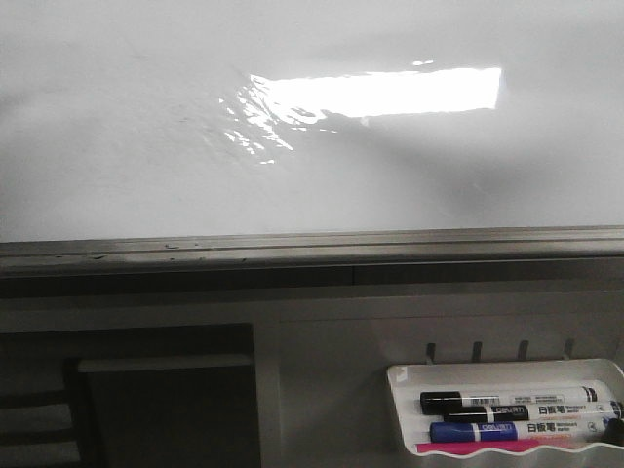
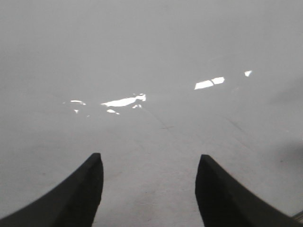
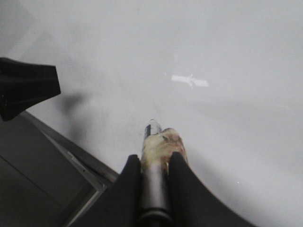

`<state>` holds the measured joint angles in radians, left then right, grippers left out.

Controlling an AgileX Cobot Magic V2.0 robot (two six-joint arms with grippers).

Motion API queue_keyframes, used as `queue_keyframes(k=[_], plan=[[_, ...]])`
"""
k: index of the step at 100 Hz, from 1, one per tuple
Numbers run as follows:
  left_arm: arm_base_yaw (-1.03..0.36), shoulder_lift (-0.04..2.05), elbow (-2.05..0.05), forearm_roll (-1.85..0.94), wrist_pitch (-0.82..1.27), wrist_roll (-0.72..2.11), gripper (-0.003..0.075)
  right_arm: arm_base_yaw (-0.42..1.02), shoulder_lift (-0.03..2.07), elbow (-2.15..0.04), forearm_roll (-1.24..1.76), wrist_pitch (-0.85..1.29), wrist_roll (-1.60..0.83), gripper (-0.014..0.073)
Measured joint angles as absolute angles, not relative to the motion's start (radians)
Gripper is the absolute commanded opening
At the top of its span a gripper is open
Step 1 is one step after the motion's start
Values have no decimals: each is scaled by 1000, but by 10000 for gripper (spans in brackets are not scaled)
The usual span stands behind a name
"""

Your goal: Write number 7 on whiteboard

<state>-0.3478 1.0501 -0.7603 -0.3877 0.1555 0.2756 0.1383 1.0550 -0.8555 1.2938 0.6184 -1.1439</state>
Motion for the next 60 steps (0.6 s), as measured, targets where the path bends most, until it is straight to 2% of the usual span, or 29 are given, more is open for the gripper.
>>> queue_keyframes(k=[23, 60], plan=[[-332, 1048, -756, -390, 146, 276, 386, 138, 1132, -853, 1439, 538, -1266, -62], [-332, 1048, -756, -407, 120, 276, 386, 138, 1263, -853, 1665, 545, -1441, -62]])
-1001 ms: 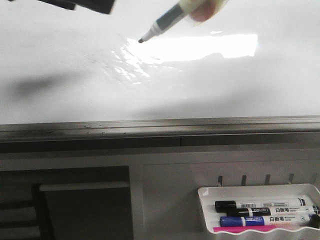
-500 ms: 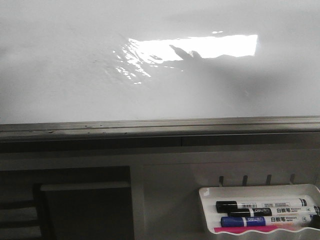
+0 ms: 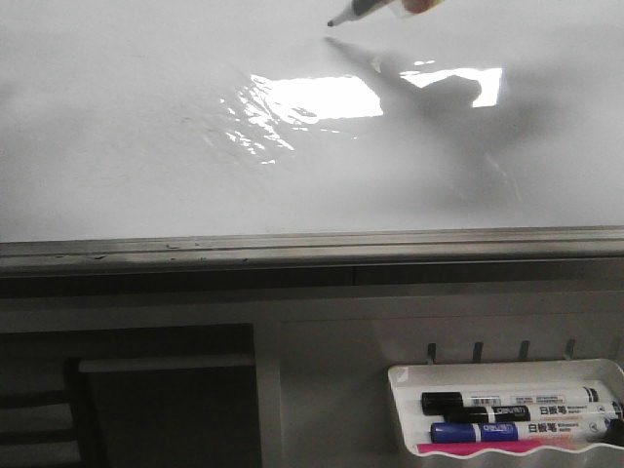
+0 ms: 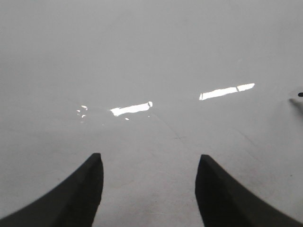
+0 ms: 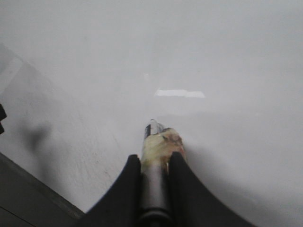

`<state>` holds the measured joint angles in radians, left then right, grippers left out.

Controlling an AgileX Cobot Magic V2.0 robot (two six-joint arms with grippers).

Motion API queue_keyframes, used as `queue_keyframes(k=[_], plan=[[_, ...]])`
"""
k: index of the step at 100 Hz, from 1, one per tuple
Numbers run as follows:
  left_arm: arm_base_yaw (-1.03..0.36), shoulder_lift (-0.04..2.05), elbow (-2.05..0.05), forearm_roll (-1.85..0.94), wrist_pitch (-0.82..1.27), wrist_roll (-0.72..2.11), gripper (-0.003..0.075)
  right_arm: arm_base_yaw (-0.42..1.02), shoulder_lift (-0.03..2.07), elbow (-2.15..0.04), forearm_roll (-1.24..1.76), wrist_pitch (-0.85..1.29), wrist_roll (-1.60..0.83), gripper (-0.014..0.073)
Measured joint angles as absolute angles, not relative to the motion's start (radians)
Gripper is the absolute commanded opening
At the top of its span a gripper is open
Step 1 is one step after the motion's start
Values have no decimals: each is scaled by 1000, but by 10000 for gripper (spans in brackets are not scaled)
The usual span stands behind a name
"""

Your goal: Write number 7 on whiteboard

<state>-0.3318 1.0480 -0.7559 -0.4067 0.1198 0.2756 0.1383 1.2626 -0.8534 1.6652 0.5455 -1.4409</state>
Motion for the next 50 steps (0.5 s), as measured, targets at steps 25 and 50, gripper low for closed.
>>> queue_keyframes(k=[25, 50], plan=[[-332, 1048, -756, -407, 115, 276, 386, 140, 1302, -853, 1681, 562, -1449, -62], [-332, 1048, -756, -407, 113, 276, 386, 144, 1275, -850, 1641, 518, -1403, -60]])
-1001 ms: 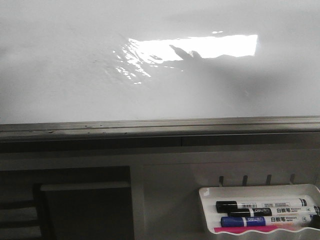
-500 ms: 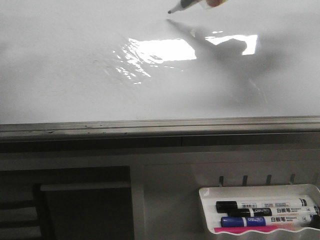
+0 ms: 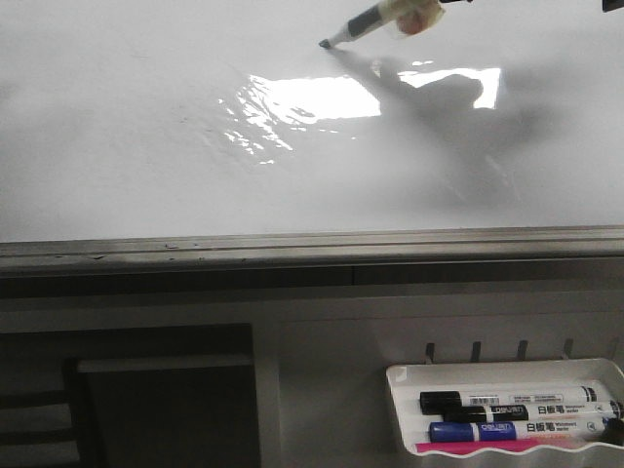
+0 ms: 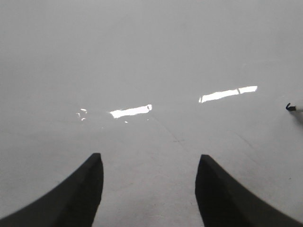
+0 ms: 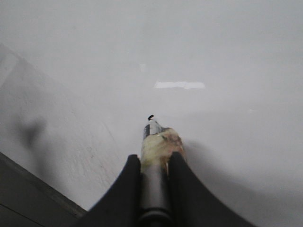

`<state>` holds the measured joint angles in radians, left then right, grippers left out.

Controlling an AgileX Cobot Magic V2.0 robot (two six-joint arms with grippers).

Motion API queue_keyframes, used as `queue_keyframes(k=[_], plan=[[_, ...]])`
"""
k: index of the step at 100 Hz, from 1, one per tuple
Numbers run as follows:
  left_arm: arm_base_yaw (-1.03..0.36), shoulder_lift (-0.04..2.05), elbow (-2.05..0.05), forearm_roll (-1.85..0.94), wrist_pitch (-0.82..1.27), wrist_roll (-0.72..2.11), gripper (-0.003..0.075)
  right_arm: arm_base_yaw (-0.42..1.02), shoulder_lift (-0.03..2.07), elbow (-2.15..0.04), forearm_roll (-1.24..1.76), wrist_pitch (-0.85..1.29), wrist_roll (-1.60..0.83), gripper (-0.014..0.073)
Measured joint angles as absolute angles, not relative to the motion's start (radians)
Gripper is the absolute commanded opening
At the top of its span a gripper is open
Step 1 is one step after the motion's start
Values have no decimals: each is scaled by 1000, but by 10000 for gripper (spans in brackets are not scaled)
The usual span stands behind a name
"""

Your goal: Write number 7 on whiteboard

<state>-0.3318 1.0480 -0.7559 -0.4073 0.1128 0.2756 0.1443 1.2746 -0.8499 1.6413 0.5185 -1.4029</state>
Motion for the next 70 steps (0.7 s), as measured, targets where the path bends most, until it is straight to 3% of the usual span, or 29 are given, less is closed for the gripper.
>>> queue_keyframes(k=[27, 70], plan=[[-332, 1048, -756, -407, 112, 276, 386, 136, 1180, -787, 1613, 408, -1391, -60], [-332, 1048, -756, -414, 112, 276, 386, 90, 1153, -701, 1556, 503, -1363, -60]])
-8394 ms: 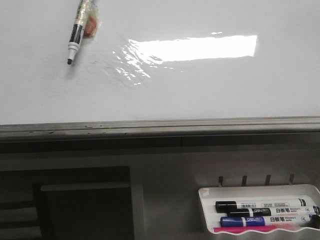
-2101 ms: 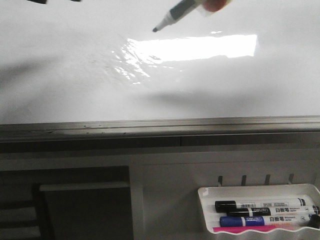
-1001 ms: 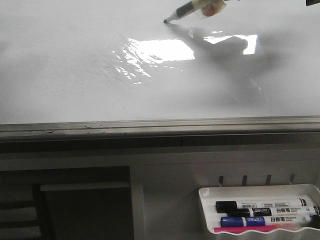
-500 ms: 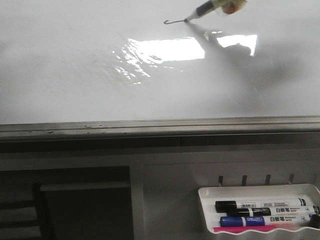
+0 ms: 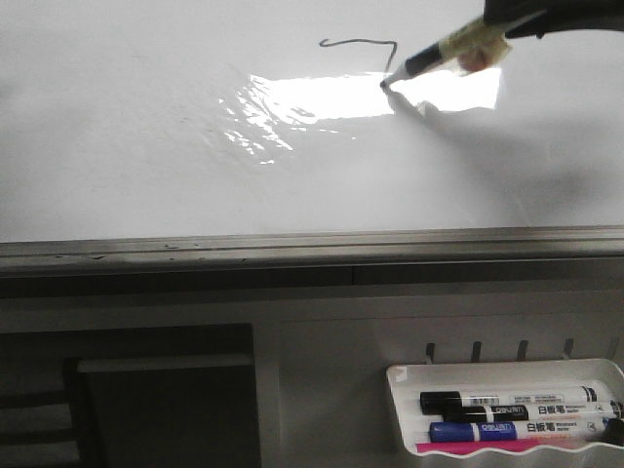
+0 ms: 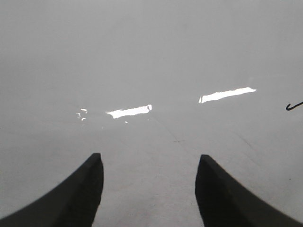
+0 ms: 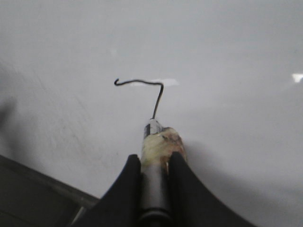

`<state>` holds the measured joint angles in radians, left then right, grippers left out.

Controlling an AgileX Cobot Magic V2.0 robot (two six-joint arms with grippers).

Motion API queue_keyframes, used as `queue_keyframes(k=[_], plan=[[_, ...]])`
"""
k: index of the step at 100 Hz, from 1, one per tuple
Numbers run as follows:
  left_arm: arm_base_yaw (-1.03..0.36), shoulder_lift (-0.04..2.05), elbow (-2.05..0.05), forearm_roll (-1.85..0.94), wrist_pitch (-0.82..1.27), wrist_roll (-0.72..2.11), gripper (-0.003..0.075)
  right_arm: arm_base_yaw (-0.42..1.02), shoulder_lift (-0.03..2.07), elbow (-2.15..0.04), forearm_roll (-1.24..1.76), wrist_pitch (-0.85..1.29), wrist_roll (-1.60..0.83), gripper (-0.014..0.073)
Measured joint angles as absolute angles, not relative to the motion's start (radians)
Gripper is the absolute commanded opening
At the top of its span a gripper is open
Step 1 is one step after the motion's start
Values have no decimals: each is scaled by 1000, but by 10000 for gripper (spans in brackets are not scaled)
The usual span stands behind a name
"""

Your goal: Write number 7 on whiteboard

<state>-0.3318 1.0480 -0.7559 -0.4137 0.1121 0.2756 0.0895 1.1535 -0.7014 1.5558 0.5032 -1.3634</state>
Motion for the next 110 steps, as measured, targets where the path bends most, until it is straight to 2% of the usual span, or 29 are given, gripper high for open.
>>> queue_keyframes(k=[45, 85, 110], plan=[[-357, 1048, -756, -449, 114, 277, 386, 90, 1120, -674, 1409, 761, -1241, -59], [-754, 1058, -756, -417, 102, 522, 386, 90, 1118, -897, 1060, 939, -934, -59], [-893, 1158, -790, -336, 92, 547, 386, 90, 1170, -1004, 1028, 1092, -887, -59]])
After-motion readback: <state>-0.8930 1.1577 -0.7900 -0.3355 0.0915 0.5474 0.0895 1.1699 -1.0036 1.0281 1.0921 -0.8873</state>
